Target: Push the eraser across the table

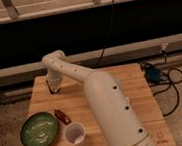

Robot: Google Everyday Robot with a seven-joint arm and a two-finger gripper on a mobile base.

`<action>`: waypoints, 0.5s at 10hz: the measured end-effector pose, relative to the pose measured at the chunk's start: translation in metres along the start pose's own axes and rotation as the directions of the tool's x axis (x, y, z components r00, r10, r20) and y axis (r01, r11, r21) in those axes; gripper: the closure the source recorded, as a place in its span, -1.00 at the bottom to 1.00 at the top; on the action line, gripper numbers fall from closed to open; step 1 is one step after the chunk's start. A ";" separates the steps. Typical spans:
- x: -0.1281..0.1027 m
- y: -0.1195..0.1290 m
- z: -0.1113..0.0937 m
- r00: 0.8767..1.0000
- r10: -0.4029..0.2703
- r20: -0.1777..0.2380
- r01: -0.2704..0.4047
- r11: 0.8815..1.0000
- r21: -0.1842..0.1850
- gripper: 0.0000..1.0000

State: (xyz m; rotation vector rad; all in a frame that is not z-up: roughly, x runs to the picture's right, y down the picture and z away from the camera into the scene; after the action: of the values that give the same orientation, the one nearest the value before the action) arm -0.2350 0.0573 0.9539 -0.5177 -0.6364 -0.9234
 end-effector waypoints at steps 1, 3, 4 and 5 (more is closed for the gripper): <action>0.000 0.000 0.000 1.000 0.000 -0.001 0.000 1.000 0.000 0.91; 0.003 -0.003 0.000 1.000 -0.002 -0.001 0.002 1.000 0.004 0.91; 0.008 -0.010 0.002 1.000 -0.005 -0.004 0.005 1.000 0.017 0.91; 0.007 -0.010 0.002 1.000 -0.009 -0.005 0.009 1.000 0.015 0.91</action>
State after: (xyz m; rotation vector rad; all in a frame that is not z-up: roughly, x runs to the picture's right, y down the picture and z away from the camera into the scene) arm -0.2408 0.0496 0.9615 -0.4991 -0.6413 -0.9269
